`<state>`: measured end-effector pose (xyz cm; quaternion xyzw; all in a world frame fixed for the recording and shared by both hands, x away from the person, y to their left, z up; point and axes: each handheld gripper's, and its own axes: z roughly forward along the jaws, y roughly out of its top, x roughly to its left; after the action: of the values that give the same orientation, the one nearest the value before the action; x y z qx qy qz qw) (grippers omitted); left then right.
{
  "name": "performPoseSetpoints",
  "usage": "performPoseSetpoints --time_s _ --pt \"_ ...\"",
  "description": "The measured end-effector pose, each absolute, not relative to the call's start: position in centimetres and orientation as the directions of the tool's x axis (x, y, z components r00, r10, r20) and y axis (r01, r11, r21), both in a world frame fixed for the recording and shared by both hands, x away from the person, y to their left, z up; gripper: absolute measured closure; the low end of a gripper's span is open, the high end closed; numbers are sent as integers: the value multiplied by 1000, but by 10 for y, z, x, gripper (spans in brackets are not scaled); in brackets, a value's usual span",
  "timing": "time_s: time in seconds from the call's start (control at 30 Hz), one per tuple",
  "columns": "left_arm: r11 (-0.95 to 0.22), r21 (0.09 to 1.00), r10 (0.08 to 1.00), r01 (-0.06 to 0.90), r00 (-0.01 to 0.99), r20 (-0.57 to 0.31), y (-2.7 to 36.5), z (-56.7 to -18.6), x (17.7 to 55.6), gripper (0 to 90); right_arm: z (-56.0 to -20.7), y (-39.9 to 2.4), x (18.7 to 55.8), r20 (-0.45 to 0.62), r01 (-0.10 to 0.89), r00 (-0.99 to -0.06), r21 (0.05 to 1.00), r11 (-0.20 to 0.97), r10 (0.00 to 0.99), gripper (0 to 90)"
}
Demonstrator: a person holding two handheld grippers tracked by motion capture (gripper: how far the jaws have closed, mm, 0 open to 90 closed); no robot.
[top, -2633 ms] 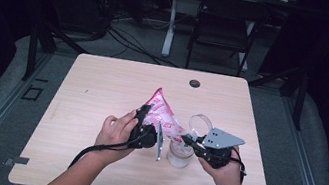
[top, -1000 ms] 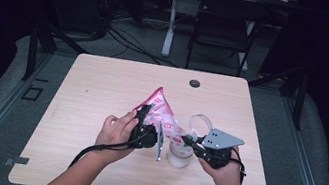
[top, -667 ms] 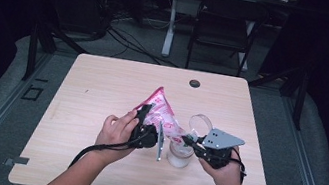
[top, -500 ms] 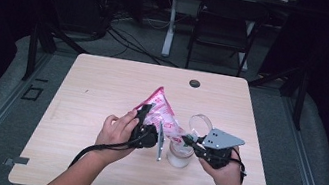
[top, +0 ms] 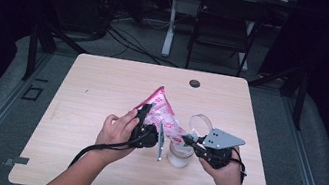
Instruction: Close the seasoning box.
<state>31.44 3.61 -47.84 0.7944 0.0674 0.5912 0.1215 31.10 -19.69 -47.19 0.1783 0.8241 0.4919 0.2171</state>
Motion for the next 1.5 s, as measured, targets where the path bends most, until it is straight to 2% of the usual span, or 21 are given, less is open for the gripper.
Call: performPoseSetpoints --time_s 1.5 --pt "-964 262 239 -44 285 928 36 -479 315 653 -475 -197 312 -181 86 -843 884 460 506 885"
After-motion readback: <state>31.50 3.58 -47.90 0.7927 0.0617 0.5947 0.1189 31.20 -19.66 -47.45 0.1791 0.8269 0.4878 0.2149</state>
